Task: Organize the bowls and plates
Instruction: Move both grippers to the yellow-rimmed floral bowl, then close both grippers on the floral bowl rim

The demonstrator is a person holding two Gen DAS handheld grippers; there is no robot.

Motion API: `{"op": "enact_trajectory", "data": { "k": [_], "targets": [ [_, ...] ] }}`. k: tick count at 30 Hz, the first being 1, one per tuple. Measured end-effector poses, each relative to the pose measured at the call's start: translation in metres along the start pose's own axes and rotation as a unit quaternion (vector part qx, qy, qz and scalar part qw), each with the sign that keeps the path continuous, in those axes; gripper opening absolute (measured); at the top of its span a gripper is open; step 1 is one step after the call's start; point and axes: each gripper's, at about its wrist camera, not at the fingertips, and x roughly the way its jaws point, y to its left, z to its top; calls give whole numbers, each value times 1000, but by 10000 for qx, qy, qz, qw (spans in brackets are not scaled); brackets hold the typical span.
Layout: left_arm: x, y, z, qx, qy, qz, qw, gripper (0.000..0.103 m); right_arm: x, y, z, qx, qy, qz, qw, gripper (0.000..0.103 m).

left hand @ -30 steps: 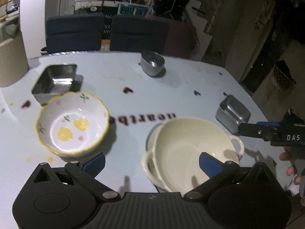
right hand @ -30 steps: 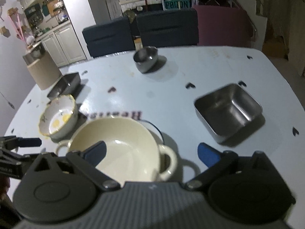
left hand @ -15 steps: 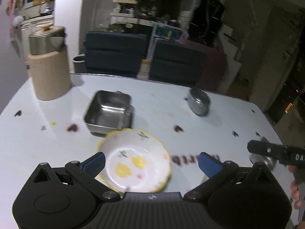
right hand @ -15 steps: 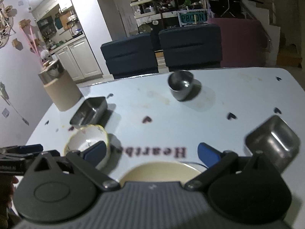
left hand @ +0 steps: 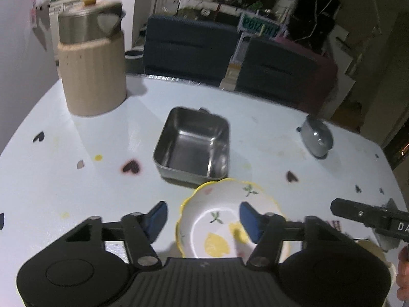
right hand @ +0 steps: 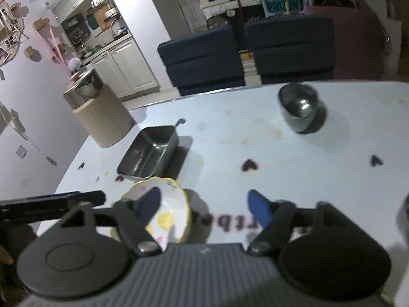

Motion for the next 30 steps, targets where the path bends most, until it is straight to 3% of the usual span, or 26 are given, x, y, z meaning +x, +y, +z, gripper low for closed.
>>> {"op": "enact_trajectory", "data": {
  "k": [2,12,14,16,22,30],
  "targets": [
    [9,3,1,17,111,48,9999,53,13,4,0,94,164,66,9998,54],
    [48,13,-1,200,611,247,9976,30,60,15,-15,231,864,-99,9959,44],
    [53,15,-1,218,669,288,9971,26,65,17,-18,172,948,-179,9952,36],
    [57,19,-1,211,714,275,9968,23,72,18,-21,205,1071,-256,9937,22],
    [63,18,-2,320,829,156,9959,19,85,25,-23,230,1227,-269,9918,10],
    [71,16,-6,447,999,33,9940,15,96,31,-22,157,1358,-424,9897,11]
  ]
}}
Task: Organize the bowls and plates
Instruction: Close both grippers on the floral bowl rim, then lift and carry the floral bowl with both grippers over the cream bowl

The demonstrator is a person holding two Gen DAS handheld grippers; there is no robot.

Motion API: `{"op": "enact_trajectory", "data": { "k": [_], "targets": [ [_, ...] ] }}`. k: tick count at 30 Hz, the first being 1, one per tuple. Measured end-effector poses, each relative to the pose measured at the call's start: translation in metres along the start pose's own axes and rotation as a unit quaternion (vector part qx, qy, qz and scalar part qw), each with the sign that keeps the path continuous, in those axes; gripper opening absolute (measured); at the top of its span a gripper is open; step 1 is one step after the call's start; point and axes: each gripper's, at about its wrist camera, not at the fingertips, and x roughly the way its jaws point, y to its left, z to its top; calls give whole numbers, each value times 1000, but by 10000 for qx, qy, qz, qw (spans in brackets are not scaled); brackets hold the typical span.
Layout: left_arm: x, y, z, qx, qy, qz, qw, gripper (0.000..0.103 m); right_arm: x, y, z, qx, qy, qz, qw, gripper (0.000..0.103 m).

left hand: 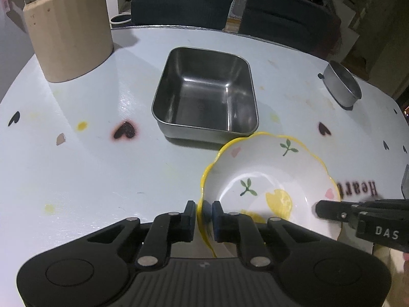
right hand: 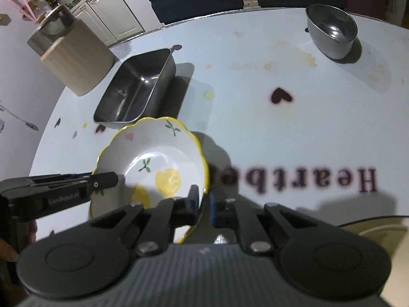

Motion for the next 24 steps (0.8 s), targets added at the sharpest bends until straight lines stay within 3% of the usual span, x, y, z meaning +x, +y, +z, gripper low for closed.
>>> {"op": "enact_trajectory", "data": {
  "k": [13,24],
  "targets": [
    [0,-1,-4,-17,-59,-124,9999,12,13,0,1,121,79,-46,9999,11],
    [-35,-11,-7,-37,-578,-225,9981,8,-9,-5,5,142,-245,-4,9996,10]
  ]
}}
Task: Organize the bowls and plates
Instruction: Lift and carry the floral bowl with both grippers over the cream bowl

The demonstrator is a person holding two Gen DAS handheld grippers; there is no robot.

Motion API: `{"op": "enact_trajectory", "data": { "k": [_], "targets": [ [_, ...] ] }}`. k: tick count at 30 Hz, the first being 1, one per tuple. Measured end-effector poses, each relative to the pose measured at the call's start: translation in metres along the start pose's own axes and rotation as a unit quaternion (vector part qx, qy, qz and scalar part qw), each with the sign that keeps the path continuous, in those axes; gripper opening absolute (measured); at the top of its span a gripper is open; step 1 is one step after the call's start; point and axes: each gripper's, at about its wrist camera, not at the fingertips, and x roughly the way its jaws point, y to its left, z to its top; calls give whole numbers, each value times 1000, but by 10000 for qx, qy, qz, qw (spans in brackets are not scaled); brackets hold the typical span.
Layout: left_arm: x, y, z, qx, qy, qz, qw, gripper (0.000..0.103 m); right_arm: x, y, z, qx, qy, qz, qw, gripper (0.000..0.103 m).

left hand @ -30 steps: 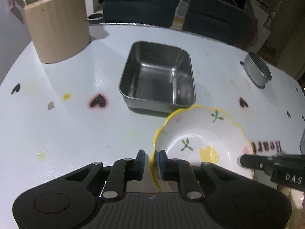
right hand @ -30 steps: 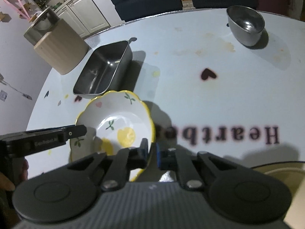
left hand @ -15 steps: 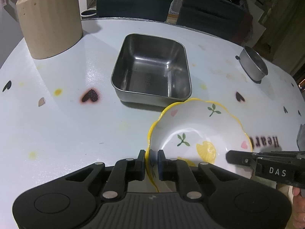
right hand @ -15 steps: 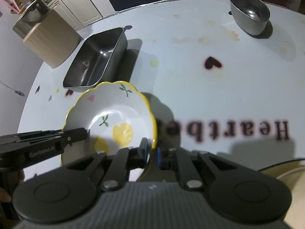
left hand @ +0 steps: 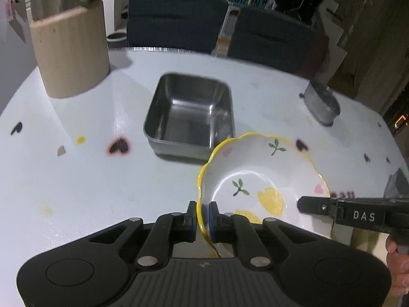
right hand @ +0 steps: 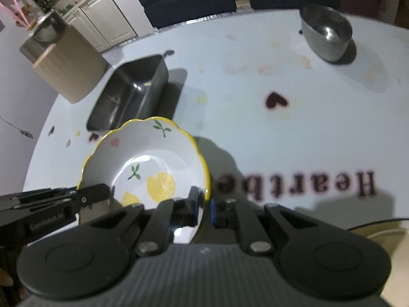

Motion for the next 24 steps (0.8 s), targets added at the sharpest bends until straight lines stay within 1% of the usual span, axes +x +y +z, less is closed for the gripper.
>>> {"op": "enact_trajectory", "data": {
  "k": [6,13,19,24],
  "targets": [
    [-29,-14,-2,-11,-356,-100,9993,8,-31,-7,-1,67,-293,251,9992,9],
    [-59,-46,-7,63,-753,-272,9968,8,-73,-25,-8,190,-678,443,9965,8],
    [-75,-78,-17,103,-921,-413,9948,8,-104,-47,-21,289,-907,485,9943,8],
    [-83,-103,-31,89,-986,-573,9934,8,-130,-68,-34,377,-1050,453,9927,8]
  ]
}}
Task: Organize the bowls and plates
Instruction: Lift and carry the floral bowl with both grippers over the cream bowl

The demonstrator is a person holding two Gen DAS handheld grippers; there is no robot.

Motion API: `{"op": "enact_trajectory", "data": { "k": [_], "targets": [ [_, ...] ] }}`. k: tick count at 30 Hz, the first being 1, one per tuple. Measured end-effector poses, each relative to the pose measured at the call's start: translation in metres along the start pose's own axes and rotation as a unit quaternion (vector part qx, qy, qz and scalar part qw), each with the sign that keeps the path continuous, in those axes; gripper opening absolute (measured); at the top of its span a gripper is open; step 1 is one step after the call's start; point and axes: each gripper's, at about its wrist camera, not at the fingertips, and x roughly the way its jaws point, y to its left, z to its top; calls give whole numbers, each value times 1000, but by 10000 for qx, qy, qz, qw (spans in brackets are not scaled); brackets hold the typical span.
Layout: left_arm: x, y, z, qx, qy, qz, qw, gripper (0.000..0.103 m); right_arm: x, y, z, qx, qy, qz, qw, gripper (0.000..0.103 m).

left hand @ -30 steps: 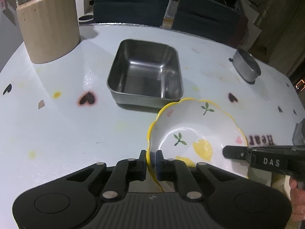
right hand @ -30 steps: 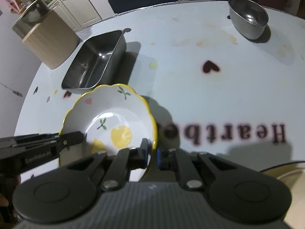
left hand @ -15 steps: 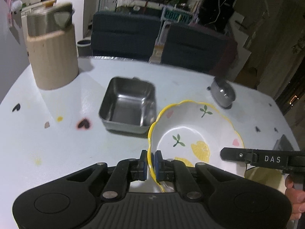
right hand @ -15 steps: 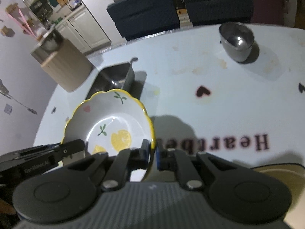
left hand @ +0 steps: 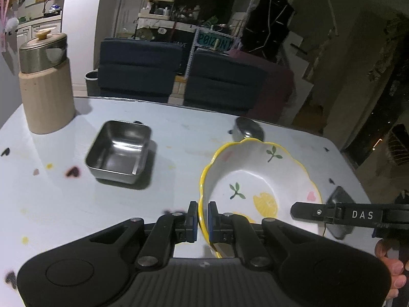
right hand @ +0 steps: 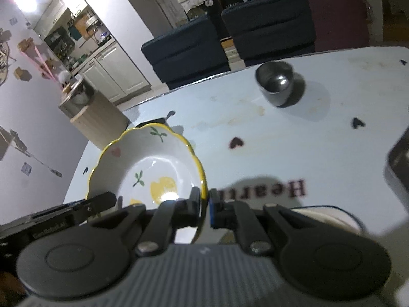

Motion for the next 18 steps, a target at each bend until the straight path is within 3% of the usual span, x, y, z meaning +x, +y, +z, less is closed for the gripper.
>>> {"op": "enact_trajectory", "data": {
  "k": [9,18],
  "targets": [
    [3,-39,-28,10,204,-319,9993,8,-33,-31,-19,68,-65,-253,9996,9],
    [18,-64,-49,130,601,-482,9969,8,-42,-51,-35,113,143,-520,9985,9]
  ]
}}
